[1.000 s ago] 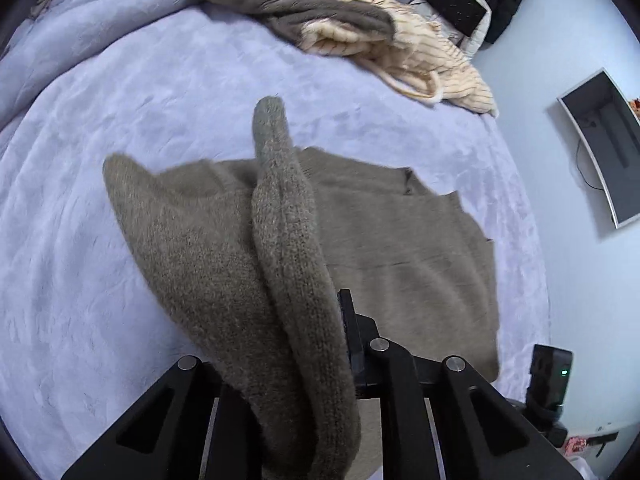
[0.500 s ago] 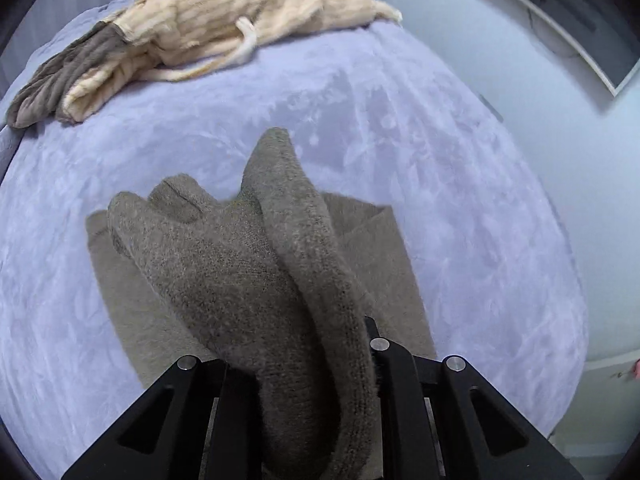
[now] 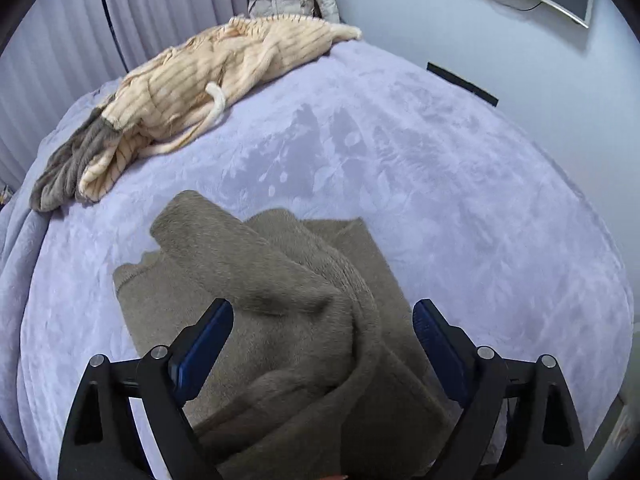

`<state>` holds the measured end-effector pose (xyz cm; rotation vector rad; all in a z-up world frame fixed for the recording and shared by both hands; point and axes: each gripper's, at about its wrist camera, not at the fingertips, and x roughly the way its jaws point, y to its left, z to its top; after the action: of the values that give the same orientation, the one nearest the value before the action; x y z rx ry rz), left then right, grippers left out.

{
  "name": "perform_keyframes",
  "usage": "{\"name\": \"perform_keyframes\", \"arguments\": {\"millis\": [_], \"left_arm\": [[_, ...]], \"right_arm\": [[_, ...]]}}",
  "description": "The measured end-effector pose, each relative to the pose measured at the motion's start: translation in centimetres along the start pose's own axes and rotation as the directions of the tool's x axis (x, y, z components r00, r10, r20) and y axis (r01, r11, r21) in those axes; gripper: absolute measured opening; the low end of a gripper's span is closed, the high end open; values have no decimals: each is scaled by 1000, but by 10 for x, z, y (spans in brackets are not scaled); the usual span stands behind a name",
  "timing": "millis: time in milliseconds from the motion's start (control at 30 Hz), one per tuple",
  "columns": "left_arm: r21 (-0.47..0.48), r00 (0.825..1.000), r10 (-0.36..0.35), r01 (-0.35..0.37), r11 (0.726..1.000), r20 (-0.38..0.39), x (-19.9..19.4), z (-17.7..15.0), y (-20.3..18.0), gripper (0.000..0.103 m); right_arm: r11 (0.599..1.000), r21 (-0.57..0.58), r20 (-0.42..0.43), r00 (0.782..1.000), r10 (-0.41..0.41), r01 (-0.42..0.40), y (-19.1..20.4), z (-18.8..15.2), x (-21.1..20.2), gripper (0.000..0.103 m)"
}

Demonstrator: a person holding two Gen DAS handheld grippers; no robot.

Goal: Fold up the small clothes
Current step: 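Grasp the folded sweater edge with the right gripper and lay it flat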

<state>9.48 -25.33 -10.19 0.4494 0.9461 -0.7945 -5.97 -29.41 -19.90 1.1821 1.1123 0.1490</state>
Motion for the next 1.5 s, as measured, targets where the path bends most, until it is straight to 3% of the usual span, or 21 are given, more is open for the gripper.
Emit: {"name": "perform_keyframes", "arguments": {"millis": [167,300,400,433,600,700,800,833,867,900,1000,1067,1167,1233,1300,1333,1433,1500], "left_arm": [[-86,999,-20,24,996,41,-24,-8,25,92],[-228,1000,13,-17,974,-19,-18,-32,81,92],[-346,993,25,-64,936,-115,-1,-58,123,92],[-389,991,17,-69,919,-136,4,-67,136,92],[-478,981,21,-112,871,-191,20,-97,162,92],[-492,983,12,-102,865,-182,22,-102,161,92],[-479,983,15,-101,872,-182,23,-102,160,92],[-476,983,13,-100,874,-182,24,-100,161,92],[-474,983,11,-98,875,-182,25,-97,163,92],[-469,984,7,-91,878,-178,24,-95,164,92],[-440,992,-31,-26,897,-123,16,-88,163,92],[-398,993,-45,0,917,-106,15,-84,158,92],[-320,989,-33,-15,947,-144,28,-82,144,92],[-301,985,-42,-11,953,-166,38,-86,138,92],[-314,984,-46,-10,949,-170,37,-89,137,92],[-313,985,-47,-7,950,-166,34,-89,138,92],[-315,983,-55,-4,949,-178,24,-93,141,92],[-310,982,-57,-2,951,-180,15,-97,141,92]], "right_arm": [[998,61,123,992,15,-22,-11,14,-39,45],[967,187,238,963,128,-174,-36,22,-64,47],[926,255,297,934,200,-280,-55,30,-74,48],[913,270,309,925,219,-306,-61,35,-77,52],[901,250,300,913,275,-354,-51,51,-79,58],[940,197,235,944,231,-279,-30,81,-65,58],[992,69,120,988,94,-103,-10,112,-56,57],[1000,-5,90,996,10,-10,3,120,-48,39],[995,-67,72,995,-70,75,16,121,-45,22],[984,-122,73,990,-122,130,29,120,-44,22],[986,-156,103,994,-39,55,45,115,-60,19],[988,-144,125,992,-36,54,45,108,-70,19],[983,-108,120,983,-137,150,20,100,-63,19],[969,-97,95,971,-219,228,-9,94,-53,21],[982,-43,100,979,-179,184,-20,98,-51,22],[985,-30,114,979,-168,173,-20,98,-55,27],[955,-65,160,948,-276,289,-10,88,-72,44],[950,-95,186,942,-278,299,-1,78,-88,44]]}}
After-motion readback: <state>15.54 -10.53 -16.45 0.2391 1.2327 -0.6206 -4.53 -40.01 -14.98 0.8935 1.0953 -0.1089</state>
